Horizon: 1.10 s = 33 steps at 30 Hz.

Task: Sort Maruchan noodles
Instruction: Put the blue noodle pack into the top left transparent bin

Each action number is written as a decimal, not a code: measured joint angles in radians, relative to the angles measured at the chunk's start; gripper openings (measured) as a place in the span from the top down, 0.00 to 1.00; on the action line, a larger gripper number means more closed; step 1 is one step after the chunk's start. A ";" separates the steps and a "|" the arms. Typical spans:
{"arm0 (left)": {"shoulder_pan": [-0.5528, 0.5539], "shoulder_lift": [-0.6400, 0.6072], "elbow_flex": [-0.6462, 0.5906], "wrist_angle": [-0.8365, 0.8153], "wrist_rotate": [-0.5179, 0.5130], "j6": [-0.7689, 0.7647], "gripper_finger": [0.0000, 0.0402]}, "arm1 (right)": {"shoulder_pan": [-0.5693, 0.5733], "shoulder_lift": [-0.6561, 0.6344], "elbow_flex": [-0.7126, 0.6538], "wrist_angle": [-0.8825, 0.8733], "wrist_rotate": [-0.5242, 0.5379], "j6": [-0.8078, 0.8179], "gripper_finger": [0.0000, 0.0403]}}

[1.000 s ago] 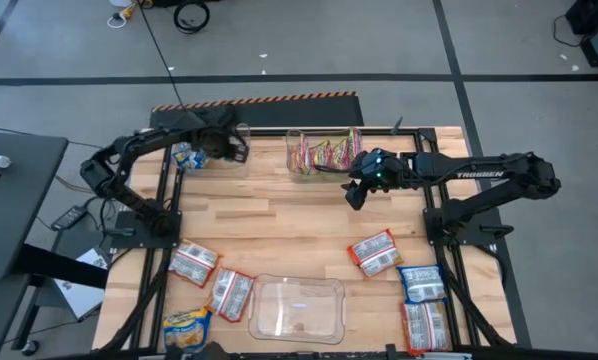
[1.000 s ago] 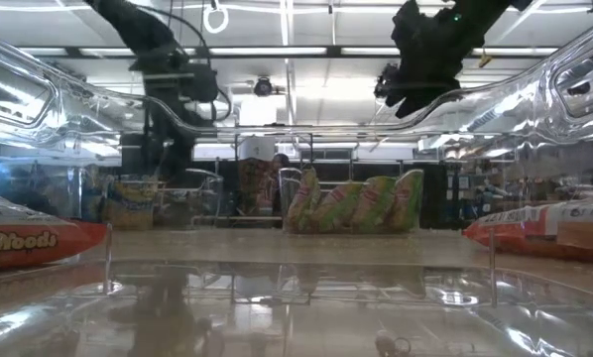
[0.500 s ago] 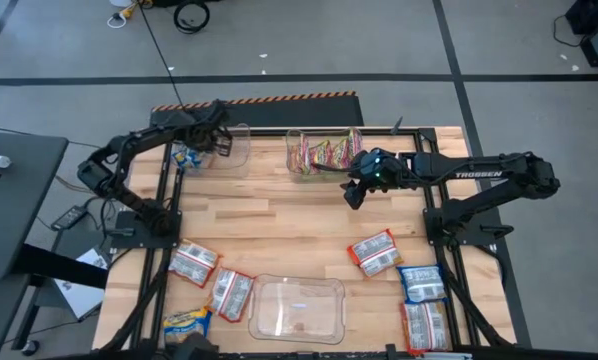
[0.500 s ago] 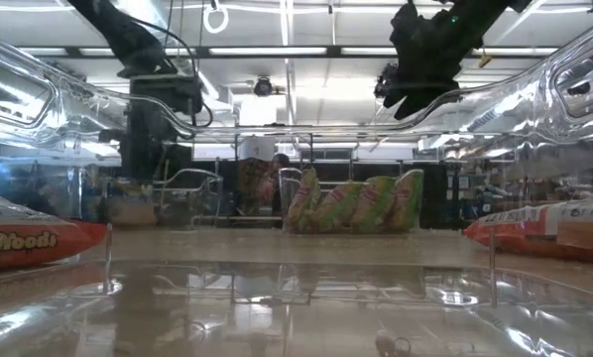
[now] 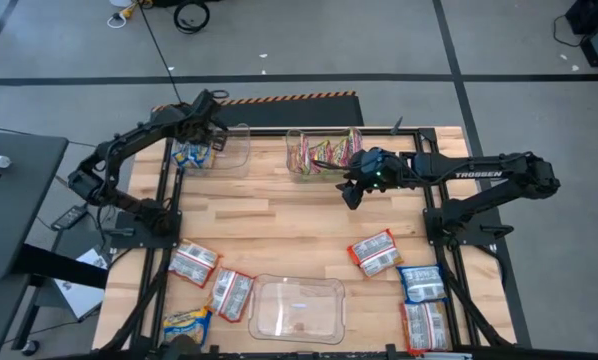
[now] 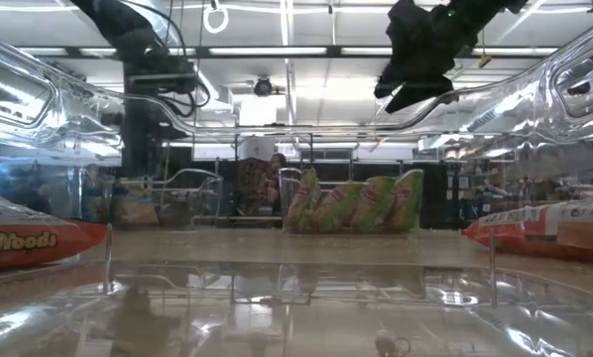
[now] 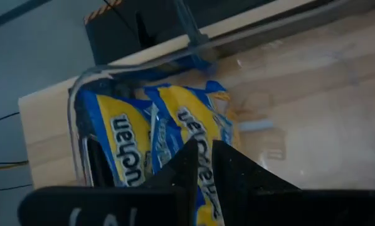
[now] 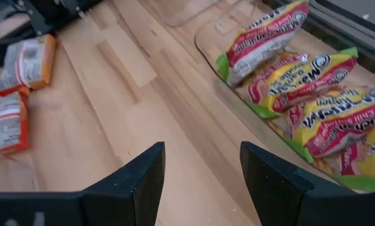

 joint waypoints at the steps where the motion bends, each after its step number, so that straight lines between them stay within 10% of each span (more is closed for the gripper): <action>1: 0.000 -0.014 0.000 -0.009 0.015 -0.001 0.87 | 0.000 0.000 0.000 0.011 0.000 0.000 0.47; 13: -0.269 -0.334 0.001 -0.052 0.326 -0.168 0.87 | 0.000 0.000 0.000 0.125 0.000 0.000 0.47; 24: -0.795 -0.386 0.001 -0.046 0.397 -0.232 0.87 | 0.000 0.000 0.000 0.174 -0.002 -0.005 0.47; 33: -1.355 -0.377 0.000 -0.183 0.479 -0.570 0.87 | 0.000 0.000 0.000 0.174 -0.002 -0.005 0.47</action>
